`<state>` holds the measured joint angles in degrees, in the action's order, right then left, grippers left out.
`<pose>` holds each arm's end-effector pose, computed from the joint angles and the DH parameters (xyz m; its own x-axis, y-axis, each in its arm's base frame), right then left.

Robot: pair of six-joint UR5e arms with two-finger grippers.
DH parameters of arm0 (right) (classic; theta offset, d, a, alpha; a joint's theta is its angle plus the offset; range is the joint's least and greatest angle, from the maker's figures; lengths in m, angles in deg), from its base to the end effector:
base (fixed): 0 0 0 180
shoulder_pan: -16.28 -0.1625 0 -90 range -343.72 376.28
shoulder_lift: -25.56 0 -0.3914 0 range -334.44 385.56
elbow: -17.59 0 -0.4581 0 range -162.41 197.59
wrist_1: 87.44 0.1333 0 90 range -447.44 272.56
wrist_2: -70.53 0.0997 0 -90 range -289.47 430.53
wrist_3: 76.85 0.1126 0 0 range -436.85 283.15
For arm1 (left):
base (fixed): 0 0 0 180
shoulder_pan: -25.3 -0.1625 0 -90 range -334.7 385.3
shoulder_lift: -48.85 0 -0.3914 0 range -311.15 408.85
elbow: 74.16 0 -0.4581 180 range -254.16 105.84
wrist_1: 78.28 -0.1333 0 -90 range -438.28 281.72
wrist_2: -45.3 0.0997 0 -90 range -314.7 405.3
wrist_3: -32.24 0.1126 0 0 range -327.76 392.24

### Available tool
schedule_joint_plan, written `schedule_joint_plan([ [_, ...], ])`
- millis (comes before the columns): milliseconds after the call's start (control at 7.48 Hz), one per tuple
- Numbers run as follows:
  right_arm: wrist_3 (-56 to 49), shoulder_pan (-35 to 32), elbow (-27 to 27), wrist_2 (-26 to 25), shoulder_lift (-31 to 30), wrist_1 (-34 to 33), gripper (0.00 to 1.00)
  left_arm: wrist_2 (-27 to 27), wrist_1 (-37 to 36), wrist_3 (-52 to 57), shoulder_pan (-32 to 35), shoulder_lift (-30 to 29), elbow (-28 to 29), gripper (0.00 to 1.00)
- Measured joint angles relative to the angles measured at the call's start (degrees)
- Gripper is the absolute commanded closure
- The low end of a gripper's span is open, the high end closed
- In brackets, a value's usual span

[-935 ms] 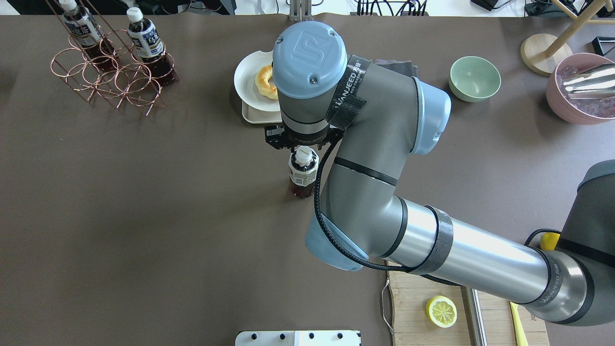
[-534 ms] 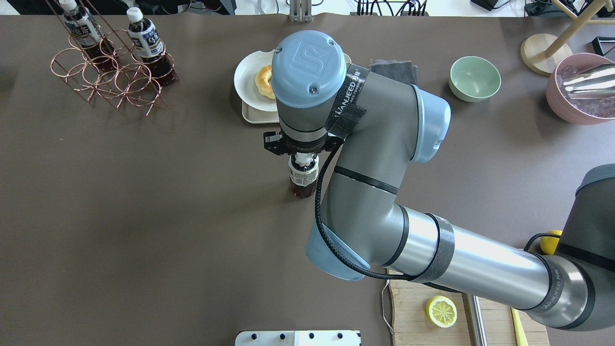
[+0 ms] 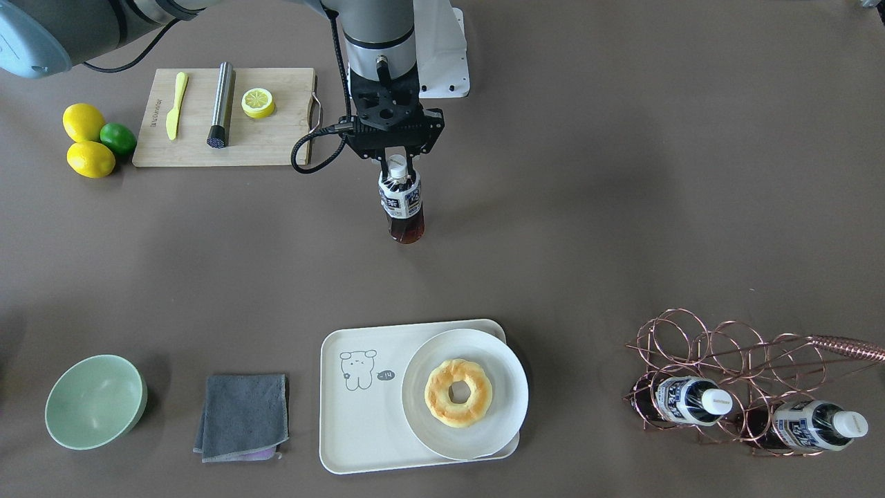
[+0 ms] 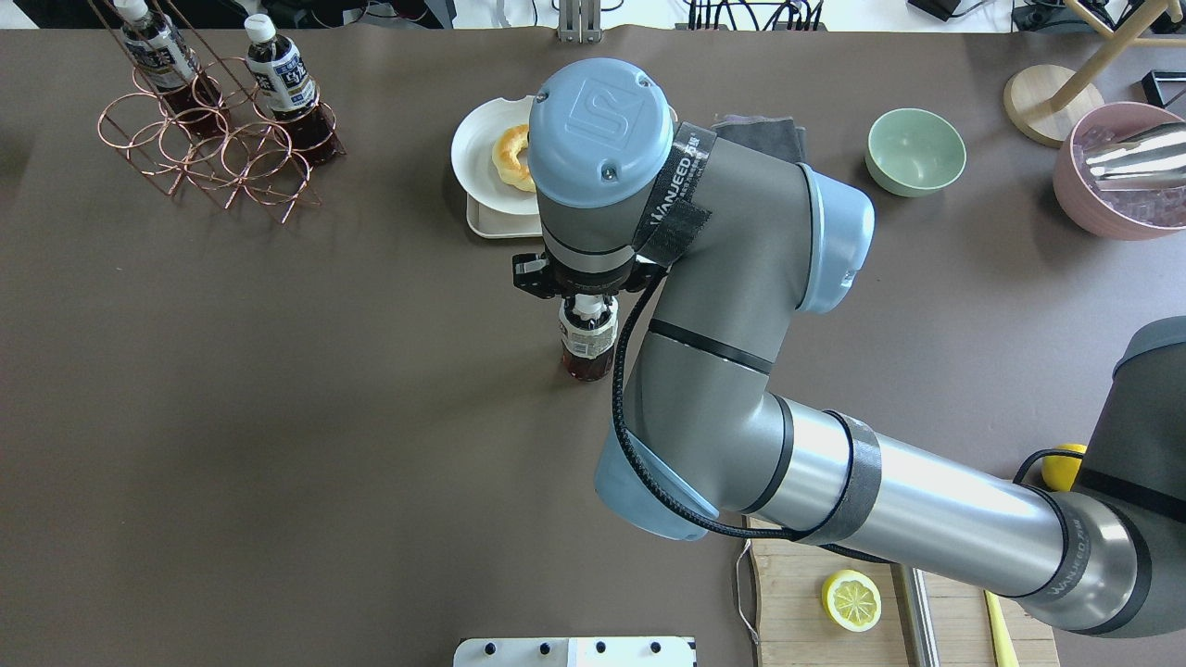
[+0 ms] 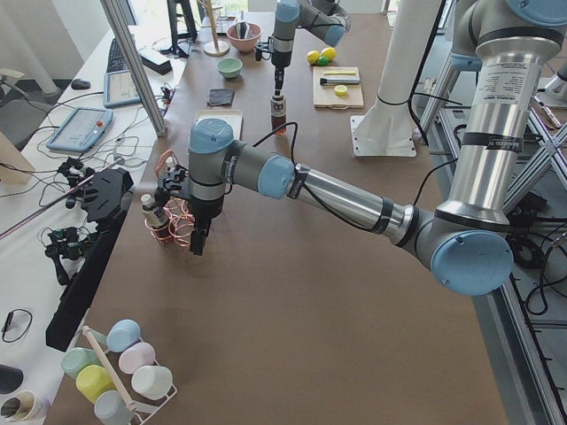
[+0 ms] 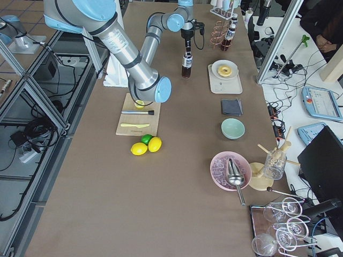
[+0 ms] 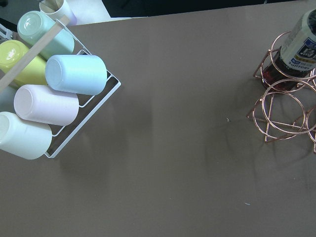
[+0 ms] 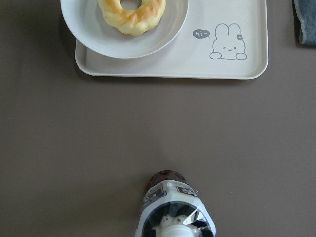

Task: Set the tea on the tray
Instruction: 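Lift the bottle with the right gripper and move it onto the tray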

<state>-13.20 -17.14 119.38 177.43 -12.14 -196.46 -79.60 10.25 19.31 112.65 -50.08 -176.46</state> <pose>-0.4926 -0.4455 -0.0047 0.6859 -0.0562 0.7255 -0.0567 0.9899 0.1303 -0.0405 -0.6153 0.4365 0.7995 0.0149 -0.6005 0.1389 0.9680 0.2090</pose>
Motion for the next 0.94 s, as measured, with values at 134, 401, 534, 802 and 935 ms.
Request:
schedule_joint_plan([
  [134,-0.4,-2.5,0.6,2.8,0.6,-1.0,1.0,0.0,0.0,0.0,0.0,0.0,0.0,0.02],
  [401,-3.5,-7.6,-0.6,6.0,1.0,-1.6,1.0,-0.1,0.0,-0.2,0.0,0.0,0.0,0.02],
  [534,-6.3,-10.1,-2.7,7.4,1.2,-1.6,1.0,0.0,0.0,-0.4,-0.1,-0.1,0.1,0.02],
  [802,-11.5,-14.9,-10.9,9.2,4.6,-0.6,1.0,0.0,0.0,-0.5,-0.3,-0.7,0.1,0.02],
  [935,-12.5,-16.4,-16.5,9.7,6.9,2.0,1.0,0.0,0.0,-0.5,-0.4,-1.0,0.2,0.02],
])
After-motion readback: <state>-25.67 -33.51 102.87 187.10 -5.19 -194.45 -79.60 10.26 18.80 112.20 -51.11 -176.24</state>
